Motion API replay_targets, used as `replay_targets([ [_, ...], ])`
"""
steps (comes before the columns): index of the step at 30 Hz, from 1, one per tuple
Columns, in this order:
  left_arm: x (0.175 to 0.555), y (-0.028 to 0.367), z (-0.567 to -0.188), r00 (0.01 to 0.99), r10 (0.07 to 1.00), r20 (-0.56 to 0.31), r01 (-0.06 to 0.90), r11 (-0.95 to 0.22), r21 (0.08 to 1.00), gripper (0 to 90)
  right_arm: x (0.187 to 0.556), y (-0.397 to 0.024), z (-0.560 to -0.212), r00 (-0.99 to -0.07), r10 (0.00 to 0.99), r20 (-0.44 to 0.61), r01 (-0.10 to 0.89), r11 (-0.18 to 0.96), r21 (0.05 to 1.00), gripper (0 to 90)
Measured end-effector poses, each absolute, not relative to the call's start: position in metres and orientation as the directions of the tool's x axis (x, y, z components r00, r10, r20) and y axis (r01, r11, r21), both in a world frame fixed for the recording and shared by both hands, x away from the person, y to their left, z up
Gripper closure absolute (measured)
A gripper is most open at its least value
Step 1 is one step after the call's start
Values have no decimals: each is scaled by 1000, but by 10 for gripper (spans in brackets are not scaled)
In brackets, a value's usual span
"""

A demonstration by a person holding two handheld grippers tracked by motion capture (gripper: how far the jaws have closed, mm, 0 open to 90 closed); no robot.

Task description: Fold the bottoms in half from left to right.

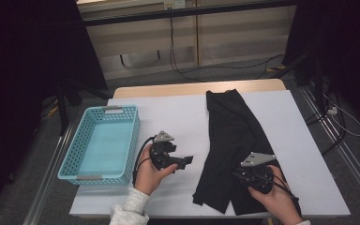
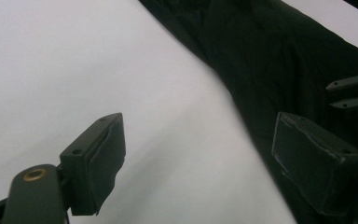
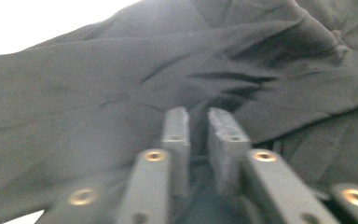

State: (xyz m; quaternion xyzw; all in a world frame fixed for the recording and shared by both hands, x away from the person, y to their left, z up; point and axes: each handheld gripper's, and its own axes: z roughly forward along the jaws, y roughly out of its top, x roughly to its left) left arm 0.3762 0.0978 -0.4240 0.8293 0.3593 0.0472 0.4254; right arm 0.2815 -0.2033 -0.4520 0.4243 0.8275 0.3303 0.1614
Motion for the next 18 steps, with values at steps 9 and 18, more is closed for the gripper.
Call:
replay_targets([
  [9,377,99,-425,732,640,-234,562,-373,738,174,281,-218,-442,-589,807,48,589,388,709,899],
  [18,378,98,-425,736,636,-229,559,-381,737,175,279,-233,-434,-574,818,44,586,372,720,900],
])
